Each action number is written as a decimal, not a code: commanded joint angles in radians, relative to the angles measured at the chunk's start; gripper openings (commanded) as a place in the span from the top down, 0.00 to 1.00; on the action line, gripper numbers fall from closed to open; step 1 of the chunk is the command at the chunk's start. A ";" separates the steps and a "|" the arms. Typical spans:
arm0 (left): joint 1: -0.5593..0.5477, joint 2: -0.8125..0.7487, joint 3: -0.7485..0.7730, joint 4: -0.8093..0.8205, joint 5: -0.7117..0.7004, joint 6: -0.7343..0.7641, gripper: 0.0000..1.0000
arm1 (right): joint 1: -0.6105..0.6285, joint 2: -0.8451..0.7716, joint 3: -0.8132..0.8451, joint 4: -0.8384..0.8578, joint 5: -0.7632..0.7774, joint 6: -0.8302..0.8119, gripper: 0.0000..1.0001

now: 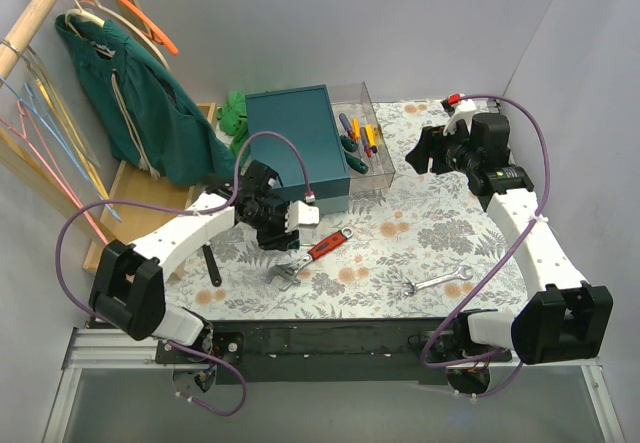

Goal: Sort the tools into containers

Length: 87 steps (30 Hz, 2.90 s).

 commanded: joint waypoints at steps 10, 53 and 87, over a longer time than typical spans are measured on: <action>-0.015 0.023 0.384 0.370 0.262 -0.575 1.00 | -0.015 0.014 0.029 0.020 0.019 -0.019 0.32; 0.073 0.045 0.380 0.518 -0.180 -1.020 0.04 | -0.063 0.143 0.073 0.028 -0.021 -0.079 0.34; 0.275 0.302 0.604 0.229 -0.266 -0.641 1.00 | -0.035 0.905 0.652 0.151 -0.139 0.232 0.99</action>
